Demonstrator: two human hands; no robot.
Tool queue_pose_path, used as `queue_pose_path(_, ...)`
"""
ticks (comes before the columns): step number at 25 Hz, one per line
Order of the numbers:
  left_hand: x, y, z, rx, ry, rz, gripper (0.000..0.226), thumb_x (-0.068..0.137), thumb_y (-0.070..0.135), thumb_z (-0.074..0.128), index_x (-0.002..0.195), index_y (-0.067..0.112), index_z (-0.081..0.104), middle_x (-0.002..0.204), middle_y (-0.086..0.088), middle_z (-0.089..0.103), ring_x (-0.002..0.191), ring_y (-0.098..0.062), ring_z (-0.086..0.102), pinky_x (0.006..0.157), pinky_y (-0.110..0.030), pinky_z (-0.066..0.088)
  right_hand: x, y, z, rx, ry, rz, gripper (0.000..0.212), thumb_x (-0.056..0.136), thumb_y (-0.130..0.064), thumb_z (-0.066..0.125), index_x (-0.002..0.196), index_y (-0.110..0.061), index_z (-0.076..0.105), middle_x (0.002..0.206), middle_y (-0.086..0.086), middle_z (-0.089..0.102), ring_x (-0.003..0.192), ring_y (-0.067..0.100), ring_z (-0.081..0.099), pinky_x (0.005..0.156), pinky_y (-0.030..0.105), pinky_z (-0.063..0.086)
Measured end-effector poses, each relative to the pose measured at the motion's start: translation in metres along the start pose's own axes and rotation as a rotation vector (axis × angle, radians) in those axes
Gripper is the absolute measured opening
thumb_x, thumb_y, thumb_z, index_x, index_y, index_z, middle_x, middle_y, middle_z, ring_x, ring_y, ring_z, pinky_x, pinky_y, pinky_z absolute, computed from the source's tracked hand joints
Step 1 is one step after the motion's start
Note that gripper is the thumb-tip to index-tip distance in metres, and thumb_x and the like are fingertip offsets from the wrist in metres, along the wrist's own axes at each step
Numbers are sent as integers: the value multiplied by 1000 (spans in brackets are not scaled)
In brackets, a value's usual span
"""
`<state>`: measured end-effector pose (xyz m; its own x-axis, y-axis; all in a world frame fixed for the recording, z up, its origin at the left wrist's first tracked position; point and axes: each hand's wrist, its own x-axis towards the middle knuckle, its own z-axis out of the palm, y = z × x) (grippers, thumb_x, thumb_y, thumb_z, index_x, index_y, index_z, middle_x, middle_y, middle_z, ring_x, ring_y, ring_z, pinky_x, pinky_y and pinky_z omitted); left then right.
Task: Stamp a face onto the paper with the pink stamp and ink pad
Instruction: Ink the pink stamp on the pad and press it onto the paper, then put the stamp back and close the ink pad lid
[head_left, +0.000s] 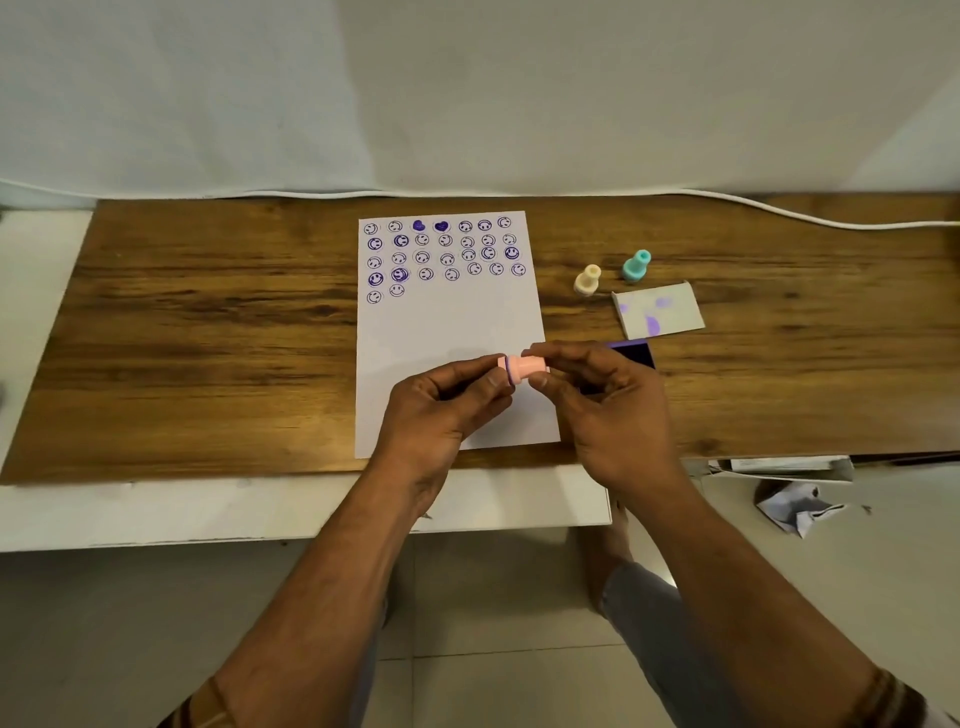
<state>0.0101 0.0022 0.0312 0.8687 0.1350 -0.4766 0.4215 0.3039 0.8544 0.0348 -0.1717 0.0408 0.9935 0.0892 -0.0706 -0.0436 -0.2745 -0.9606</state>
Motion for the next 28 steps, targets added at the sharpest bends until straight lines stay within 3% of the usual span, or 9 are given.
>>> queue_pose_path(10, 3, -1, -6, -26, -1, 39, 42, 72, 27, 80, 112, 14, 81, 112, -8, 82, 104, -27, 79, 96, -40, 63, 2, -5, 8, -38, -24, 23, 26, 86, -29, 80, 105, -46, 74, 98, -31, 74, 97, -2, 67, 76, 4, 49)
queue_pose_path(13, 3, -2, -2, 91, 21, 109, 38, 85, 26, 80, 123, 20, 78, 112, 0, 82, 101, -19, 80, 94, -37, 63, 19, -2, 1, -216, 138, -19, 28, 89, -35, 79, 117, -37, 74, 106, -22, 74, 93, 3, 68, 75, 12, 53)
queue_pose_path(16, 5, -5, 0, 188, 79, 151, 33, 91, 22, 78, 123, 25, 77, 102, 8, 82, 95, -15, 80, 90, -37, 65, 49, 6, -16, -481, 317, 7, 30, 93, -39, 75, 122, -31, 70, 107, -9, 71, 95, 12, 65, 79, 33, 57)
queue_pose_path(19, 5, -6, -2, 191, 84, 165, 29, 92, 16, 77, 118, 28, 77, 96, 8, 82, 93, -18, 79, 85, -35, 66, 69, 19, -19, -697, 298, -78, 24, 94, -33, 72, 116, -22, 73, 102, 0, 72, 98, 25, 64, 78, 48, 61)
queue_pose_path(22, 7, -7, -4, 205, 95, 182, 29, 93, 14, 76, 118, 29, 78, 96, 8, 82, 93, -17, 79, 83, -32, 66, 78, 29, -10, -863, 267, -169, 24, 95, -31, 71, 116, -19, 73, 104, 6, 75, 102, 29, 62, 82, 49, 58)
queue_pose_path(25, 9, -8, -5, 210, 111, 194, 30, 93, 14, 75, 118, 31, 77, 97, 9, 81, 94, -17, 78, 81, -31, 66, 82, 30, -11, -807, 263, -194, 28, 93, -38, 70, 116, -22, 72, 103, 1, 76, 103, 27, 63, 81, 41, 53)
queue_pose_path(28, 11, -8, -10, 172, 144, 205, 29, 94, 15, 75, 117, 32, 78, 97, 11, 80, 91, -19, 78, 76, -28, 66, 90, 26, -34, -609, 369, -54, 44, 87, -53, 68, 125, -31, 65, 117, -6, 72, 111, 21, 61, 85, 42, 56)
